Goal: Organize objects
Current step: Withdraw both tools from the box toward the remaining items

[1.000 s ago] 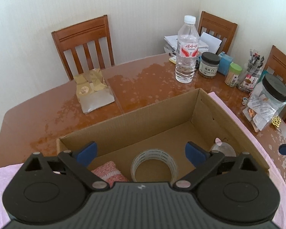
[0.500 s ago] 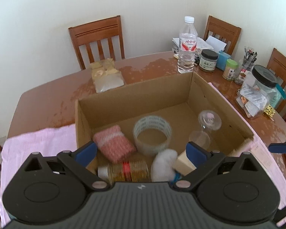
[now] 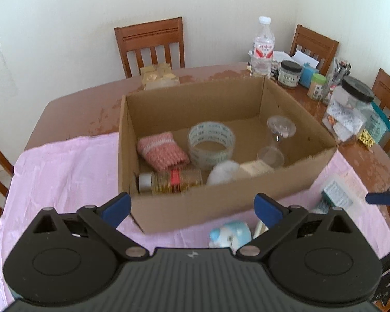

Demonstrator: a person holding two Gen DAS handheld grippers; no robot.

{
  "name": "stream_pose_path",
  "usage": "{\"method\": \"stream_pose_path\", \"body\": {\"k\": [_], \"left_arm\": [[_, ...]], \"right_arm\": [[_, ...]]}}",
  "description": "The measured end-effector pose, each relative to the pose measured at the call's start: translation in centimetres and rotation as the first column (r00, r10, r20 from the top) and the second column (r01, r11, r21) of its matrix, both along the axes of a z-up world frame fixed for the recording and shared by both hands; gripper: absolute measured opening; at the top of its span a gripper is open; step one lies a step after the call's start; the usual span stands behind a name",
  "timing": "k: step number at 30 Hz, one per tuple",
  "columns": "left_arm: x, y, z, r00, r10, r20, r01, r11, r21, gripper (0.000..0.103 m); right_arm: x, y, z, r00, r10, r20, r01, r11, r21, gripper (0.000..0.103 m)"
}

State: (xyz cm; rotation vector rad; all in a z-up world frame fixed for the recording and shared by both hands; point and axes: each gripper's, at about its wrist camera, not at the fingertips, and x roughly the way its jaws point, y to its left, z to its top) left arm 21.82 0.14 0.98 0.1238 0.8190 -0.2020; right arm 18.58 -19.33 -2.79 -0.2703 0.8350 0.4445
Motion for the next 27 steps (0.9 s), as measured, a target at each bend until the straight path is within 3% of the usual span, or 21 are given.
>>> {"method": "stream_pose_path", "body": {"k": [9, 27], "left_arm": [[-2.3, 0.8, -3.4, 0.996, 0.058, -0.074, -0.059, 0.998, -0.007, 0.101], [-2.2, 2.5, -8.2, 0.966, 0.179, -0.186, -0.187, 0.982, -0.027, 0.101]], "right_arm": [[-0.9, -0.9, -1.3, 0.999, -0.044, -0.031, 0.044, 0.999, 0.009, 0.103], [-1.7, 0.3, -1.8, 0.996, 0.042, -0.076, -0.04, 0.999, 0.037, 0.103]]}}
